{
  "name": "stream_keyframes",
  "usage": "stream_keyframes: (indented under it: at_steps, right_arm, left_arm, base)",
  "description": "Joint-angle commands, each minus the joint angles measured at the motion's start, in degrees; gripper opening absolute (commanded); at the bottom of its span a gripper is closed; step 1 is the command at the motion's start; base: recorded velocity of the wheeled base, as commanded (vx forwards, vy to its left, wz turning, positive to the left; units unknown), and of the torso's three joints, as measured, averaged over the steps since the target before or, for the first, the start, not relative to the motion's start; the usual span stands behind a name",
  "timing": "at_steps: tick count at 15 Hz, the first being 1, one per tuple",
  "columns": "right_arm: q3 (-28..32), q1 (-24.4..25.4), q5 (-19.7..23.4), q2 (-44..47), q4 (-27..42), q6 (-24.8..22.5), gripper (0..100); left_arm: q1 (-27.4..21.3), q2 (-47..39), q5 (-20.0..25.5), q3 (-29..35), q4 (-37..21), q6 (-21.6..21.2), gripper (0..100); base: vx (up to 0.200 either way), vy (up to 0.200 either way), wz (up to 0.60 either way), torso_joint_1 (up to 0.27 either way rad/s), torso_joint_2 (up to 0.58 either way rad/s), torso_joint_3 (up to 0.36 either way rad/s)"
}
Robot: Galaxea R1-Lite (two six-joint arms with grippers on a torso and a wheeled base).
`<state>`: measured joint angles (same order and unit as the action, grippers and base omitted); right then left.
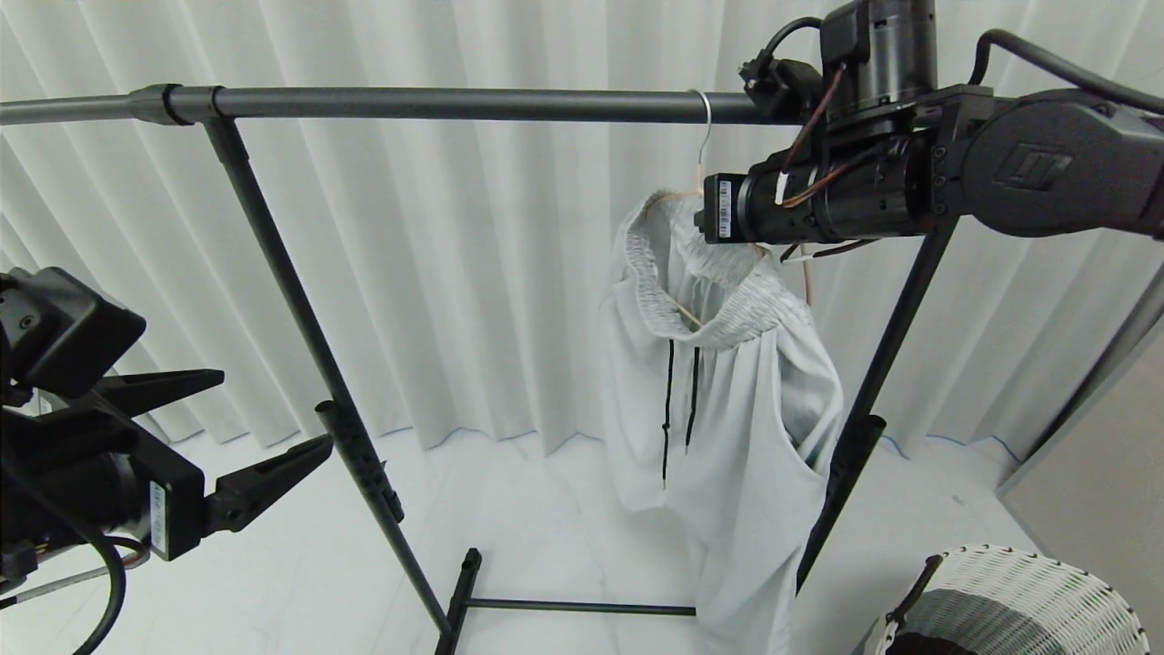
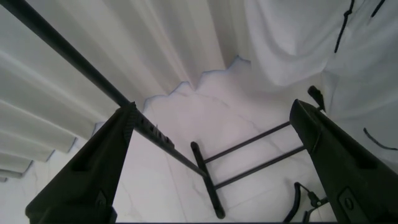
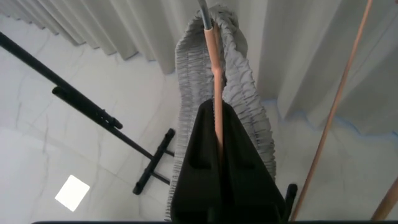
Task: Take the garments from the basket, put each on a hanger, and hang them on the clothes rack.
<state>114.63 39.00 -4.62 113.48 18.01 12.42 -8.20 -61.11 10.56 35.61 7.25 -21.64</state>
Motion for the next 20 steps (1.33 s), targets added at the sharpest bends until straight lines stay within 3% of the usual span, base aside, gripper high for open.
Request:
stream_keyframes:
  at_steps: [1,5,9,11,14,15,18,20]
  right_arm:
    - [0.0,0.0,-0.7,-0.3,0.5,0.1,100]
    - [0.0,1.3,-4.4,-3.7,0.5,0.1,100]
    - [-3.9,3.1,-4.5,-11.1,1.3,-0.4,100]
    - [-8.8,3.1,-4.6,-15.6,1.3,-2.1,100]
    - [-21.1,1.6,-4.6,-25.6,0.7,-9.4,100]
    - [-22.5,1.2,-4.6,-26.9,0.6,-10.5,100]
    - [-33.9,-5.3,-4.6,-35.7,-0.8,-17.9,100]
    - [-41.7,-10.0,-4.6,-40.2,-4.7,-20.3,100]
  left_arm:
    - [0.0,-0.1,0.0,0.0,0.0,0.0,100]
    - [0.0,-0.1,0.0,0.0,0.1,0.0,100]
    - [0.1,-0.2,-0.2,-0.1,0.1,0.0,100]
    - [0.5,-0.2,-0.2,-0.2,0.1,0.0,100]
    - [0.6,-0.3,-0.9,-0.4,0.1,0.1,100]
    - [0.6,-0.3,-1.2,-0.4,0.1,0.1,100]
    - [1.4,-0.3,-2.9,-1.0,0.1,0.6,100]
    - [2.1,-0.2,-3.0,-1.2,0.1,0.5,100]
  base:
    - [0.0,0.0,0.0,0.0,0.0,0.0]
    - [0.0,0.0,0.0,0.0,0.0,0.0]
    - [0.0,0.0,0.0,0.0,0.0,0.0]
    - [0.0,0.0,0.0,0.0,0.0,0.0]
    - [0.0,0.0,0.0,0.0,0.0,0.0]
    - [0.0,0.0,0.0,0.0,0.0,0.0]
    - [0.0,0.0,0.0,0.0,0.0,0.0]
    - [-0.1,0.0,0.0,0.001,0.0,0.004]
